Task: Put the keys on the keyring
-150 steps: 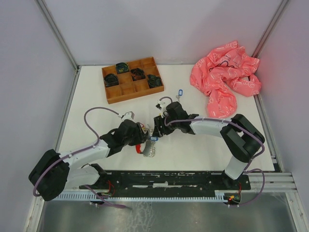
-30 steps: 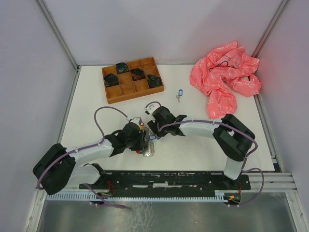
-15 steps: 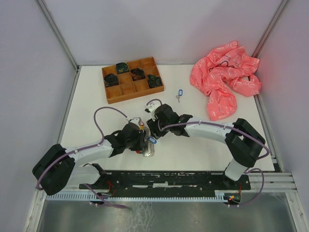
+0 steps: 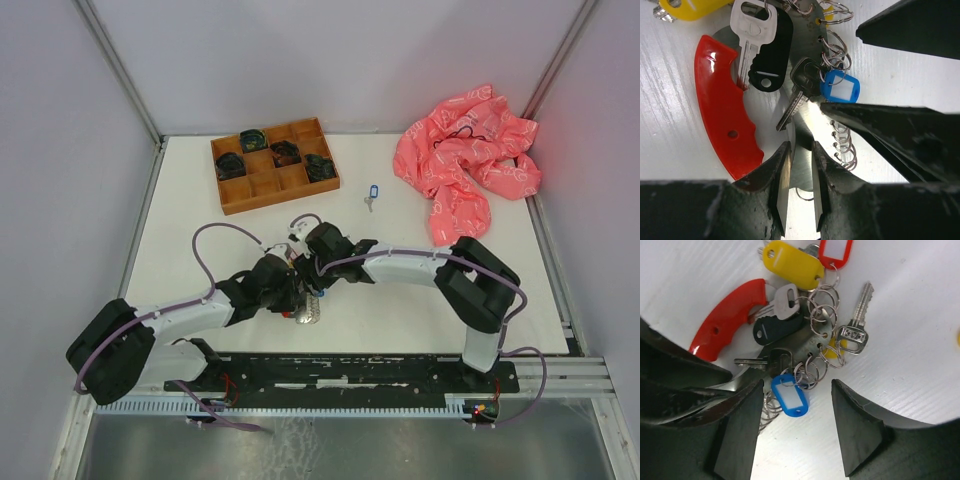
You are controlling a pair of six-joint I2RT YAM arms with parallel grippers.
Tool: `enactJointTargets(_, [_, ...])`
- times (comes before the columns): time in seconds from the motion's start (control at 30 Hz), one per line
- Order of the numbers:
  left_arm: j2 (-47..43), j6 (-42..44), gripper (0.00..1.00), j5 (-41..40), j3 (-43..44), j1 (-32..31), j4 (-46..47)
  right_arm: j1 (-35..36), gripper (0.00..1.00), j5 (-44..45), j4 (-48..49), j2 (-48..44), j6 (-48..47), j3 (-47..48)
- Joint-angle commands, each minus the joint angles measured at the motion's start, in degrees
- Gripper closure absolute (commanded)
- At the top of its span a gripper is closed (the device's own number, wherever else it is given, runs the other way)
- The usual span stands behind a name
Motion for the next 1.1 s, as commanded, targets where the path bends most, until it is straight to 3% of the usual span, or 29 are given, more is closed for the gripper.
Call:
enactJointTargets(0.0, [-0.72,-1.44,0.7,-0.33,-1.28,-0.33,0.25,0.33,0.35,5.22,1.0,1.73,1.58,2.04])
enactJointTargets(0.2, [-0.68,-1.5,0.7,0.13,-1.85,-0.31,0.04,-2.13,0.5,13.15,-0.19,0.87,4.52,0.87])
enactJointTargets(0.6, [0.06,-1.54,0.7,0.8,-1.99,-0.39,0.15,-11.22,0.56,12.17,-3.94,-3.36,9.07,-0.99])
enactJointTargets(0.87, [-0.44,-1.45,0.7,0.11,-1.0,-0.39,0.24,-6.72,0.51,-1.63,0.22,-8.75,-0.96,-3.43])
enactJointTargets(1.07, [-0.85,-1.55,0.7,-0.16,-1.26,-0.38,0.35,-3.52,0.52,-6.18,1.28,-5.28,-2.2,-1.22])
